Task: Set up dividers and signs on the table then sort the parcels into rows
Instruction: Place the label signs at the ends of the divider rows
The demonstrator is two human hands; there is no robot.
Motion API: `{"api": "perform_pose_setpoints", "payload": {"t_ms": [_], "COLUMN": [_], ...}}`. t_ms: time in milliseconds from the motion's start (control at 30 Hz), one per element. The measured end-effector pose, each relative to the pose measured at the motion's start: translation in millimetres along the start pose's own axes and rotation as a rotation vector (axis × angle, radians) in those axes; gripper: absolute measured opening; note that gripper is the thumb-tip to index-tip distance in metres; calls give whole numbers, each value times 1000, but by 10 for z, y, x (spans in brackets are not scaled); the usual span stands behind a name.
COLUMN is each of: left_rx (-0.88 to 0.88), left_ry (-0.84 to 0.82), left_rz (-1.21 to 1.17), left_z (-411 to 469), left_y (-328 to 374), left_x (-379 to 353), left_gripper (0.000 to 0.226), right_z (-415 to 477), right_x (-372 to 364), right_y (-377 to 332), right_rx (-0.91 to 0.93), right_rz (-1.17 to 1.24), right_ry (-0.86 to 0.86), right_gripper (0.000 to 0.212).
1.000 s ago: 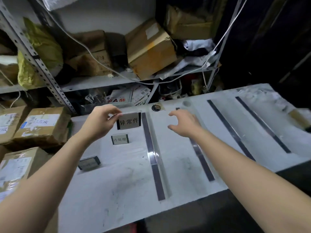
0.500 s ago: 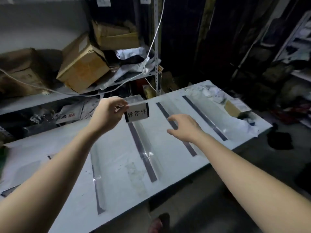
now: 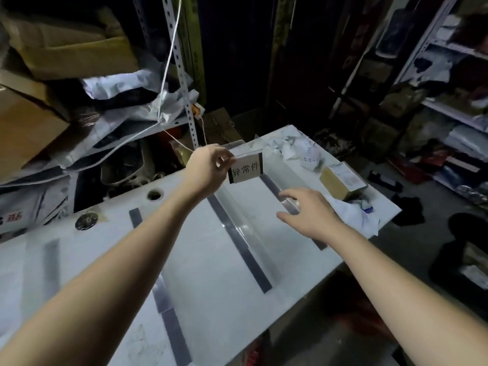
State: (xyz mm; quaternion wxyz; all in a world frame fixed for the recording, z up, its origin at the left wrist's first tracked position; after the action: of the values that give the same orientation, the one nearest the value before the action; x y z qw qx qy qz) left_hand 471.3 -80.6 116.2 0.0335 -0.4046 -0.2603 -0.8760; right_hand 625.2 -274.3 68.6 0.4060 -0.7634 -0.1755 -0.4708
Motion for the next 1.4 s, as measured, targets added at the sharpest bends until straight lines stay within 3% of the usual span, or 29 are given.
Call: {"api": "perform_pose_setpoints", "payload": {"t_ms": [267, 500, 1067, 1400], "left_rx": [175, 304, 314, 165], "left_ry": [-221, -334, -685, -653], "left_rz": [7, 101, 326, 531], "left_z": [518, 572, 507, 343], "left_y": [-756, -1300, -1535, -1115], "left_x": [-1274, -1792, -2152, -1383], "left_gripper": [21, 23, 19, 58], "right_z": [674, 1036, 1365, 1152], "right_x": [-54, -122, -403, -305], "right_y": [360, 532, 552, 230], "right_rx": [-25, -13, -45, 8], "right_rz": [55, 103, 102, -149], "right_ry": [-52, -85, -124, -108], "right_gripper": [50, 51, 49, 54]}}
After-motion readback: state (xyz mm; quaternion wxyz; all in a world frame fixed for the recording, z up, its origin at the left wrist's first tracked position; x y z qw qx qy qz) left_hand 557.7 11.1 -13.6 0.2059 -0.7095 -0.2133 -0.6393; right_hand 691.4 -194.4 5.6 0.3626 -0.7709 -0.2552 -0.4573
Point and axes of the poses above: each hand's wrist, its own z-axis towards the middle knuckle, its own x-axis out of the back of the hand, y = z × x, the point moved 7 cm from there along z, towards the middle knuckle, and after that the axes turned 11 degrees about -x, right-handed, at the moved point
